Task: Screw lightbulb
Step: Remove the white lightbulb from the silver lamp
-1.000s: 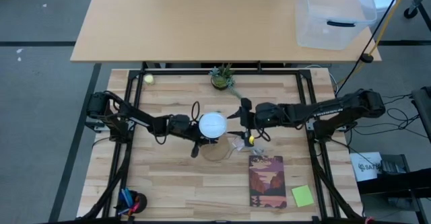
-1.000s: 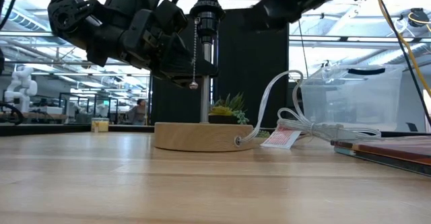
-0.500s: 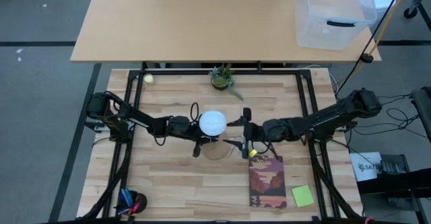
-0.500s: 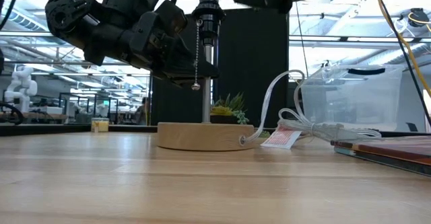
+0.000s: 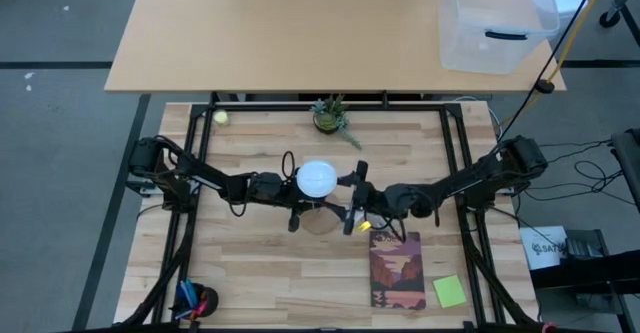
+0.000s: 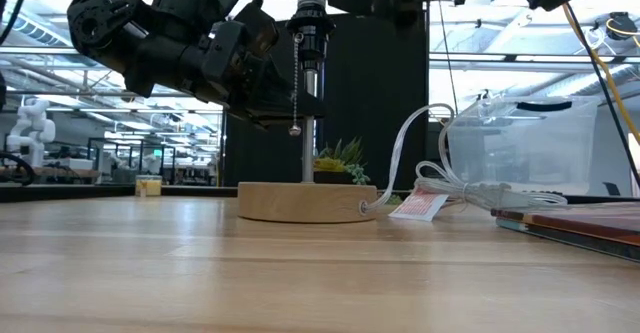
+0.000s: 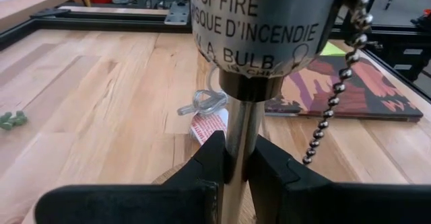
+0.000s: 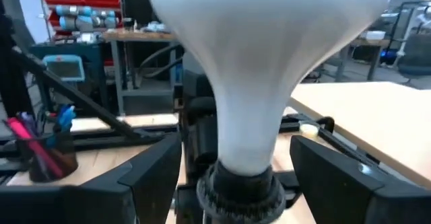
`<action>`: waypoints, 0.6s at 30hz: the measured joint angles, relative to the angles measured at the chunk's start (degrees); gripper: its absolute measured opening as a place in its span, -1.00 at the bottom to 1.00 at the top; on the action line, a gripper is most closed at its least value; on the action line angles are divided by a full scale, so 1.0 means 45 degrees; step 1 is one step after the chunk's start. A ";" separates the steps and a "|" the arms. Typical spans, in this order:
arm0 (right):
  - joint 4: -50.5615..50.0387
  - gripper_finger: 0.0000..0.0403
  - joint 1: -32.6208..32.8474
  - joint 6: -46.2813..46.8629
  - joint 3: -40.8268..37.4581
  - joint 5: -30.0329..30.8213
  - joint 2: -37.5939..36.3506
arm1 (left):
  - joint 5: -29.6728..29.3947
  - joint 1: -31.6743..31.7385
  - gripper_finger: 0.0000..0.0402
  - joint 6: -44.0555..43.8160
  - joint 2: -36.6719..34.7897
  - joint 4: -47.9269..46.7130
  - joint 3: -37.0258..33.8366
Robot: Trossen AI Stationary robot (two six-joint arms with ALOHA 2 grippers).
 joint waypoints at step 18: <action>0.0606 0.34 -0.0746 -0.0262 0.0005 -0.0509 0.0065 | -0.0031 0.0005 -0.77 0.0000 0.0000 0.0073 0.0000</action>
